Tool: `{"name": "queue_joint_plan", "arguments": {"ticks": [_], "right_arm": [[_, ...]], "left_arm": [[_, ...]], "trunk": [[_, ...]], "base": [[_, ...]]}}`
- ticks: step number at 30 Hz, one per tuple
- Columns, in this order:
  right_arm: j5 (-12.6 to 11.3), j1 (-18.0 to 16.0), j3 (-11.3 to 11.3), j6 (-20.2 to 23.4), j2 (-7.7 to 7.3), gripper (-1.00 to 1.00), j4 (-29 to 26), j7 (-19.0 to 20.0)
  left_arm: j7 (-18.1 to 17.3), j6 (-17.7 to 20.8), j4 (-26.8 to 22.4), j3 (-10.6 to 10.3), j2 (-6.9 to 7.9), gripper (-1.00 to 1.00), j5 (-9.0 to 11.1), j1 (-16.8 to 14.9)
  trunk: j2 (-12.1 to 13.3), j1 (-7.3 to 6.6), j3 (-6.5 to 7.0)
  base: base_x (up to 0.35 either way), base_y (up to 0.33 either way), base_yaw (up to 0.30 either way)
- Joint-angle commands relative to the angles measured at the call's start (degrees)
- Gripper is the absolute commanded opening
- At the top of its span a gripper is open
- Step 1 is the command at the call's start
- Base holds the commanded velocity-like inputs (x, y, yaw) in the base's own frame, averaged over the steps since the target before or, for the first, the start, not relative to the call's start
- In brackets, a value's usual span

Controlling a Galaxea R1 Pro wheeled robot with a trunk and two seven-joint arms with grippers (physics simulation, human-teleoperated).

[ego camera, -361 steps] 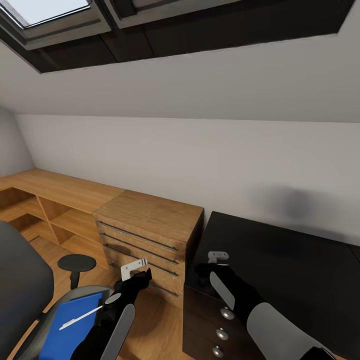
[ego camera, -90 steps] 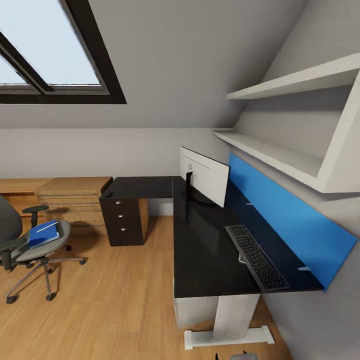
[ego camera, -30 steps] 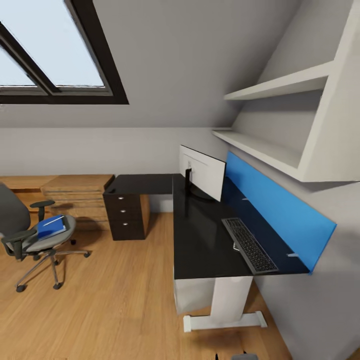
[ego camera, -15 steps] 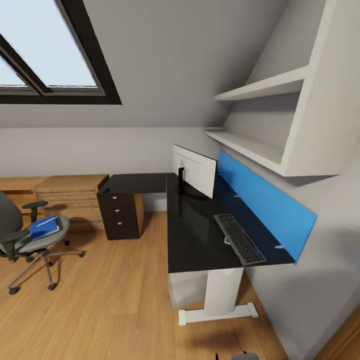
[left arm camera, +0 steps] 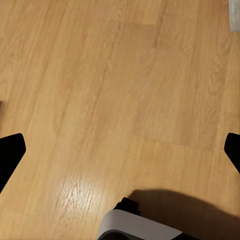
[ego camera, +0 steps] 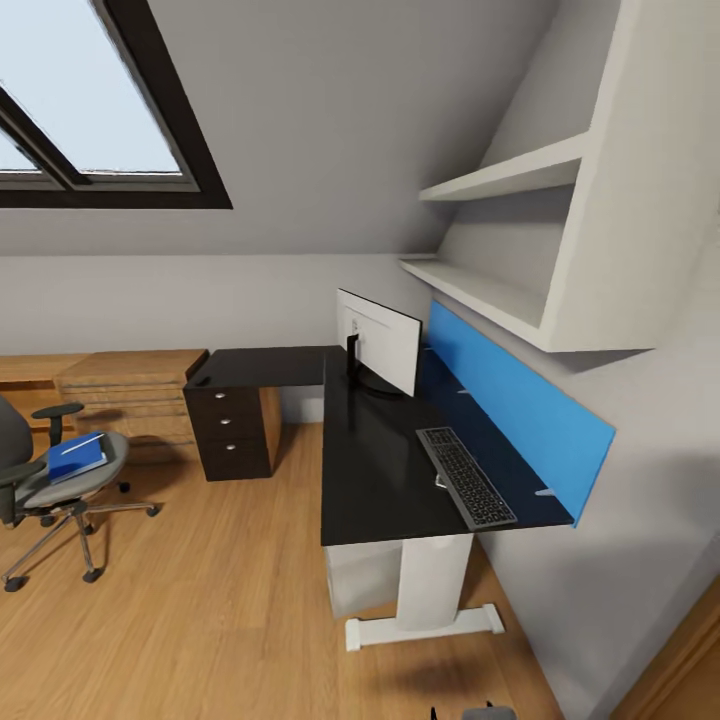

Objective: In the bedroom, organize the workspace by keeping the computer under the desk, ensuring the monitor is on the desk, placing the keyboard on the desk next to the monitor, placing the mouse on the desk next to the keyboard, moving the folder from the swivel chair onto the desk next to the mouse, stacking the notebook on top of the folder with the pen on top of the notebook, and positioning the swivel chair next to the desk.

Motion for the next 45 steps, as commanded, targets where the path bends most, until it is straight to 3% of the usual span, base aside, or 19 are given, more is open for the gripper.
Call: {"name": "queue_joint_plan", "arguments": {"ticks": [1,5,7,8,10,12,13,14,15,19,20,21,26,28,29,30,37,45], "right_arm": [[-0.36,-0.04,0.47,-0.10,0.01,1.00,0.05,-0.25],[-0.67,-0.11,0.20,0.02,-0.13,1.00,-1.59,-0.46],[-0.94,-0.18,0.11,0.31,-1.00,1.00,-4.68,-0.60],[-1.66,-0.30,0.01,1.11,-2.94,1.00,-9.28,-0.69],[-2.75,-0.40,-0.17,2.59,-4.66,1.00,-13.14,-0.72],[-5.71,-0.59,-0.97,7.52,-7.64,1.00,-20.25,-0.73],[-8.41,-0.96,-1.93,12.82,-9.85,1.00,-25.72,-0.68],[-9.86,-1.21,-2.55,15.93,-11.00,1.00,-28.56,-0.63],[-12.78,-1.84,-4.05,22.59,-13.30,1.00,-34.17,-0.48],[-18.12,-3.54,-8.51,35.37,-17.37,1.00,-43.65,-0.15],[-20.31,-4.68,-11.44,40.46,-18.81,1.00,-46.83,0.40],[-21.24,-5.37,-12.98,42.66,-19.34,1.00,-47.97,0.81],[-23.84,-10.13,-19.33,52.00,-20.74,1.00,-50.93,3.51],[-24.55,-12.95,-21.27,56.60,-21.10,1.00,-51.62,4.81],[-25.40,-15.15,-23.46,60.54,-21.35,1.00,-51.89,6.48],[-25.55,-15.55,-24.08,61.23,-21.39,1.00,-51.62,7.26],[-25.88,-16.19,-25.25,62.48,-22.20,1.00,-49.72,9.42],[-26.01,-16.21,-25.12,61.45,-21.89,1.00,-45.27,9.98]], "left_arm": [[0.24,-0.27,0.02,-0.48,0.03,1.00,0.58,-0.05],[0.24,-0.26,0.01,-0.31,0.16,1.00,0.68,-0.05],[0.24,-0.26,0.02,-0.24,0.32,1.00,0.73,-0.05],[0.24,-0.26,0.02,-0.16,0.67,1.00,0.76,-0.05],[0.24,-0.26,0.02,-0.13,0.99,1.00,0.77,-0.05],[0.24,-0.26,0.02,-0.10,1.36,1.00,0.78,-0.05],[0.24,-0.26,0.02,-0.09,1.53,1.00,0.78,-0.05],[0.24,-0.26,0.02,-0.09,1.60,1.00,0.78,-0.05],[0.24,-0.26,0.02,-0.08,1.69,1.00,0.79,-0.05],[0.24,-0.31,0.02,-0.02,1.79,1.00,0.74,-0.05],[0.24,-0.32,0.02,-0.01,1.83,1.00,0.73,-0.05],[0.24,-0.33,0.02,0.00,1.85,1.00,0.72,-0.05],[0.24,-0.70,0.02,0.01,2.45,1.00,0.71,-0.05],[0.24,-1.25,0.02,0.01,2.84,1.00,0.74,-0.05],[0.24,-1.79,0.01,0.02,3.35,1.00,0.77,-0.05],[0.24,-1.89,0.00,0.02,3.51,1.00,0.78,-0.05],[0.24,-2.11,-0.06,0.02,3.69,1.00,0.79,-0.05],[0.24,-2.44,-0.07,0.02,3.75,1.00,0.71,-0.05]], "trunk": [[-0.11,0.03,-0.10],[-0.11,0.03,-0.10],[-0.11,0.03,-0.10],[-0.11,0.03,-0.10],[-0.11,0.03,-0.10],[-0.11,0.03,-0.10],[-0.11,0.03,-0.10],[-0.11,0.03,-0.10],[-0.11,0.03,-0.10],[-0.11,0.03,-0.10],[-0.11,0.03,-0.10],[-0.11,0.03,-0.10],[-0.11,0.03,-0.10],[-0.11,0.03,-0.10],[-0.11,0.03,-0.10],[-0.11,0.03,-0.10],[-0.11,0.03,-0.10],[-0.11,0.03,-0.10]], "base": [[0.000,-0.020,-0.001],[0.000,-0.006,0.000],[0.000,-0.002,0.000],[0.000,-0.001,0.000],[0.000,0.000,0.000],[0.000,0.000,0.000],[0.000,0.000,0.000],[0.000,0.000,0.000],[0.000,0.000,0.000],[0.000,0.000,0.000],[0.000,0.000,0.000],[0.000,0.000,0.000],[0.045,0.000,0.000],[0.204,0.000,0.000],[0.286,0.000,0.000],[0.295,0.000,0.000],[0.239,0.000,0.000],[0.258,0.000,0.000]]}}
